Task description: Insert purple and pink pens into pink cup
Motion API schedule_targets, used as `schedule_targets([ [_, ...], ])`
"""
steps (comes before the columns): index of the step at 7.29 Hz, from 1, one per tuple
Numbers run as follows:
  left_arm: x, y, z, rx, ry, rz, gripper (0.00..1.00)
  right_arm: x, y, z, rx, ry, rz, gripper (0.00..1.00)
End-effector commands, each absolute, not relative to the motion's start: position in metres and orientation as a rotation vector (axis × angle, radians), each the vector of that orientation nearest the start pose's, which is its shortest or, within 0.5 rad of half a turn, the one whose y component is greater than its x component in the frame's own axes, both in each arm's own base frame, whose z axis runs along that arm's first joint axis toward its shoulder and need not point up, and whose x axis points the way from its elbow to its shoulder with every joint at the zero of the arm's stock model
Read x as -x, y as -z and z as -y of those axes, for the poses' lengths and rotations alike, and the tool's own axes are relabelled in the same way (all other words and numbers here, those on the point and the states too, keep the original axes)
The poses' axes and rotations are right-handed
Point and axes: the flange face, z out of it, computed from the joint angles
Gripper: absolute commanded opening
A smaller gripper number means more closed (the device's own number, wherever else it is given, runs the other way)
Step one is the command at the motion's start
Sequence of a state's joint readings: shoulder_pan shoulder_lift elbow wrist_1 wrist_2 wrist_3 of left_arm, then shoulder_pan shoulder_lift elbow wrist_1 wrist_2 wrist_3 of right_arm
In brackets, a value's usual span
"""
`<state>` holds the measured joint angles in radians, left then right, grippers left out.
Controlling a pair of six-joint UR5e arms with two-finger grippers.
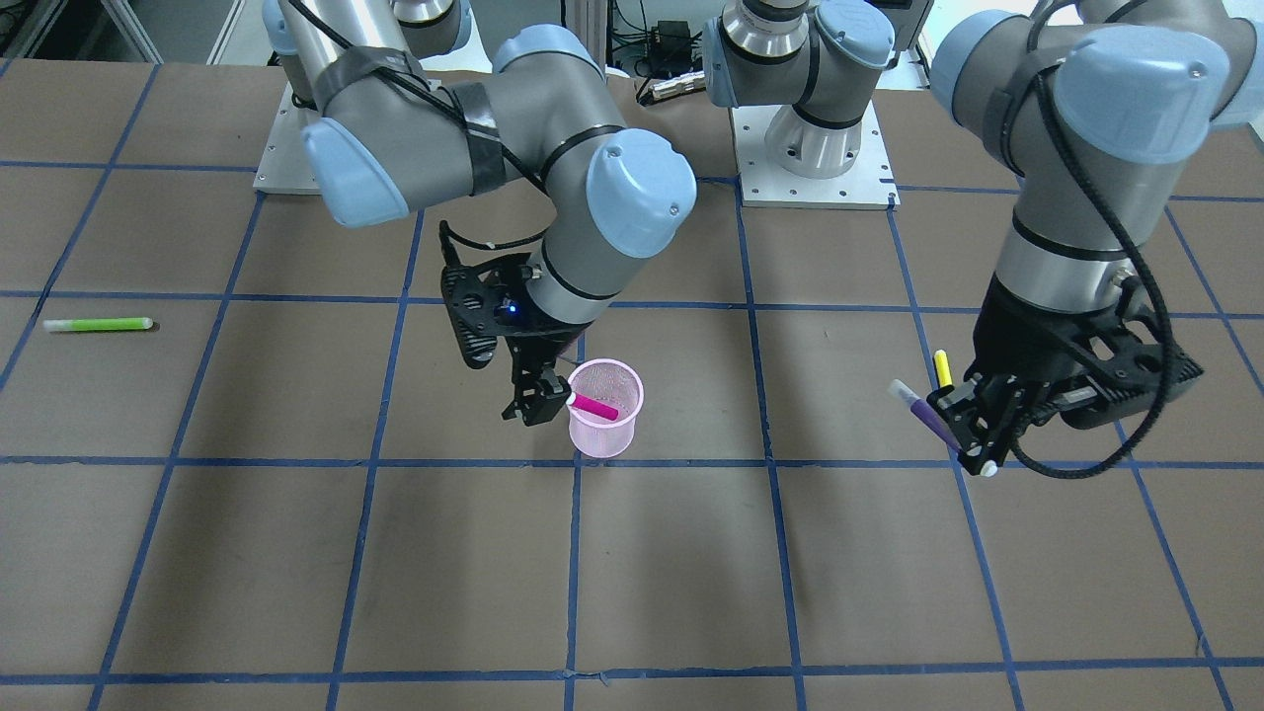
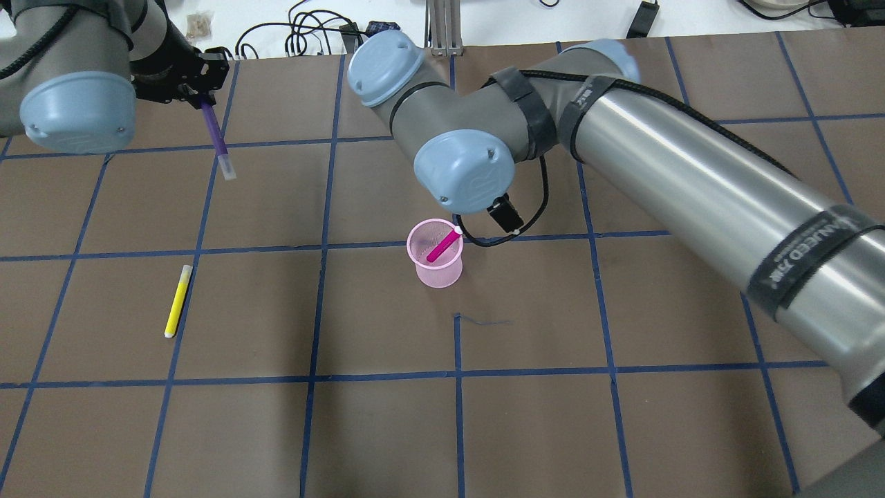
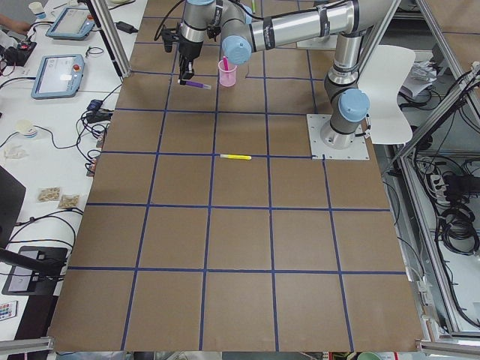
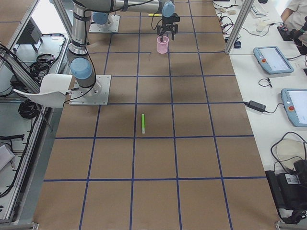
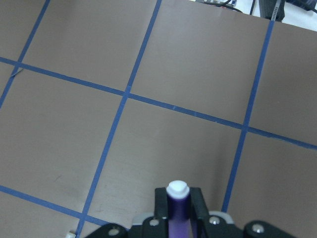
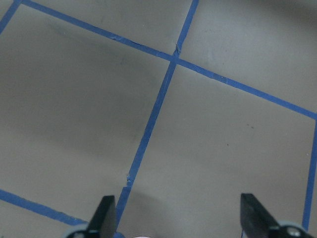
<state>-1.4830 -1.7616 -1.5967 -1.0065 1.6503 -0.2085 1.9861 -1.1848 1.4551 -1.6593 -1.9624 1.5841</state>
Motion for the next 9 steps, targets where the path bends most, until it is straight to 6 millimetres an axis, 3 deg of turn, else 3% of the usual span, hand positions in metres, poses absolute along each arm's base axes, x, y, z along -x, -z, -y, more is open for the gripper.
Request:
schedule_targets([
  [1, 0.136, -0.428, 0.591, 0.583, 0.541, -3.019, 0.00, -0.229, -0.424, 0.529, -1.667, 0.216, -3.065, 1.00],
  [3, 0.208, -0.412, 0.564, 0.639, 0.603, -3.015, 0.00, -0.168, -0.474, 0.511, -1.400, 0.068, -3.146, 1.00],
  [4, 0.248, -0.398, 0.541, 0.635, 0.628, -2.984, 0.00, -0.156, -0.485, 0.504, -1.193, 0.008, -3.214, 1.00],
  [5, 0.276, -0.389, 0.524, 0.657, 0.674, -2.976, 0.00, -0.157, -0.494, 0.497, -0.917, -0.029, -3.259, 1.00],
  [6, 0.293, -0.381, 0.515, 0.705, 0.672, -2.982, 0.00, -0.161, -0.494, 0.495, -0.645, -0.074, -3.248, 1.00],
  [8, 0.302, -0.357, 0.518, 0.768, 0.639, -2.945, 0.00, -0.160, -0.495, 0.507, -0.080, 0.017, -3.238, 0.99],
  [9, 0.306, -0.351, 0.520, 0.772, 0.641, -2.947, 0.00, -0.153, -0.495, 0.512, 0.051, 0.056, -3.239, 0.99],
])
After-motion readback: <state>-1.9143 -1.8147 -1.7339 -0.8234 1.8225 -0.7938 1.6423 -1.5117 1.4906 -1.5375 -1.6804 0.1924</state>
